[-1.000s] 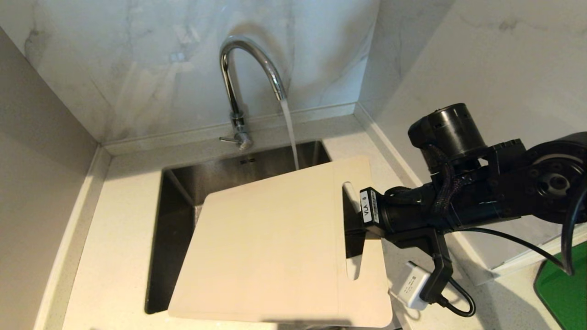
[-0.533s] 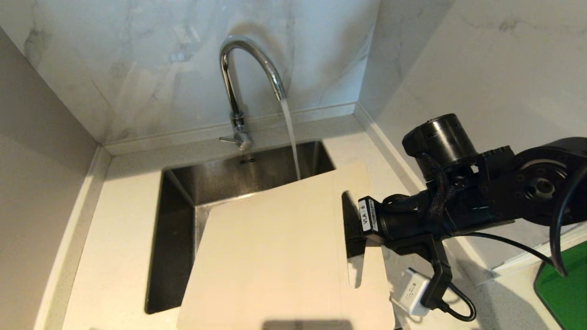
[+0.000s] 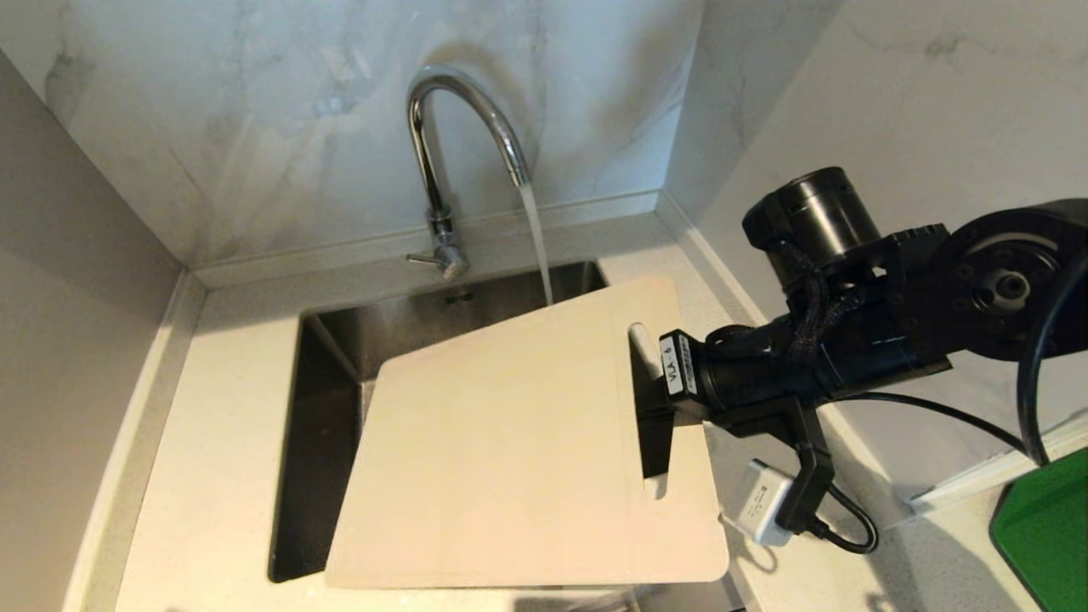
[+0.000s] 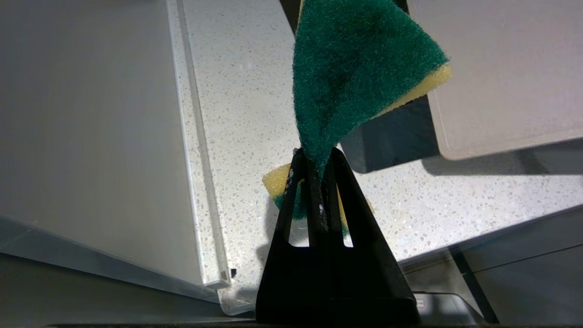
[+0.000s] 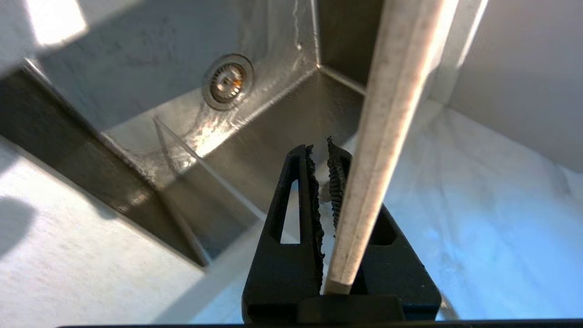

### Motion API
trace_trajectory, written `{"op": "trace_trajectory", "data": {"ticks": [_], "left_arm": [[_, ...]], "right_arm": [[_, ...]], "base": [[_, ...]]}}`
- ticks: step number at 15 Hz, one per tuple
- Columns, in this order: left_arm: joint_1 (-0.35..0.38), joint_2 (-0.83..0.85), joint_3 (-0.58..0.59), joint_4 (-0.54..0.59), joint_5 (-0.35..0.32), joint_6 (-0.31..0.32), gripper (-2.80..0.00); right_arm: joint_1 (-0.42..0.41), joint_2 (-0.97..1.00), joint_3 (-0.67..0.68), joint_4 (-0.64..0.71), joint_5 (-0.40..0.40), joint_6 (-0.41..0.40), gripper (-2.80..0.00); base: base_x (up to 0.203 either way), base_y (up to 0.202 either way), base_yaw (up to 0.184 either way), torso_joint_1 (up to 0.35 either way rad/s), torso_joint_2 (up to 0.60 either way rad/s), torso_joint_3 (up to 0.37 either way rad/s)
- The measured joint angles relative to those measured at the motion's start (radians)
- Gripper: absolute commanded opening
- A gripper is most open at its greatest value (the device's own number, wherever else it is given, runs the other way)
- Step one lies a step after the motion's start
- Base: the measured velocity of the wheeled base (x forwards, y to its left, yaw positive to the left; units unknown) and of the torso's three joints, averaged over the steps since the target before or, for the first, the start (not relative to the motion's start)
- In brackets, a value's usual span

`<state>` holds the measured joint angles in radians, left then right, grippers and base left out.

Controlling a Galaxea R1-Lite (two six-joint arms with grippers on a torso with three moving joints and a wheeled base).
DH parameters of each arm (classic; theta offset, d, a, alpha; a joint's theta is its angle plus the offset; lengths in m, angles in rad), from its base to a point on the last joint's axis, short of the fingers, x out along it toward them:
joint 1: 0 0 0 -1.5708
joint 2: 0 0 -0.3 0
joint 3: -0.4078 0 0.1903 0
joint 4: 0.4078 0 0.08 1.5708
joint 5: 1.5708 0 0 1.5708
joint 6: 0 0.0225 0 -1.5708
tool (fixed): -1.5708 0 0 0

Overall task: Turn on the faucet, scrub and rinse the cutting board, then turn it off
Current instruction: Pick up the cutting board, then scrub the cutting board underwater

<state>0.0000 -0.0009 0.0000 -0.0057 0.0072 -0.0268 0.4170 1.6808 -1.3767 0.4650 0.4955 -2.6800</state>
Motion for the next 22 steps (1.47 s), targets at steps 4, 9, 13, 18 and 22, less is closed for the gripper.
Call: {"op": "trace_trajectory", "data": {"ticks": [4,9,13,18,22], "left_arm": [[0.0,0.0,0.0,0.0,0.0,0.0,-2.8],[0.0,0.0,0.0,0.0,0.0,0.0,-2.8],[0.0,0.0,0.0,0.0,0.0,0.0,-2.8],[0.0,0.0,0.0,0.0,0.0,0.0,-2.8],[0.0,0.0,0.0,0.0,0.0,0.0,-2.8]], "right_arm": [[0.001,0.059,-0.136,0.091,-0.004,-0.056,-2.8],[0.001,0.147,-0.28,0.124,-0.005,-0.062,-2.8],[0.003,0.206,-0.338,0.122,-0.005,-0.063,-2.8],[0.003,0.259,-0.36,0.117,-0.003,-0.064,-2.8],[0.0,0.307,-0.391,0.119,0.002,-0.065,-2.8]], "base": [[0.0,0.0,0.0,0.0,0.0,0.0],[0.0,0.0,0.0,0.0,0.0,0.0],[0.0,0.0,0.0,0.0,0.0,0.0],[0.0,0.0,0.0,0.0,0.0,0.0],[0.0,0.0,0.0,0.0,0.0,0.0]]}}
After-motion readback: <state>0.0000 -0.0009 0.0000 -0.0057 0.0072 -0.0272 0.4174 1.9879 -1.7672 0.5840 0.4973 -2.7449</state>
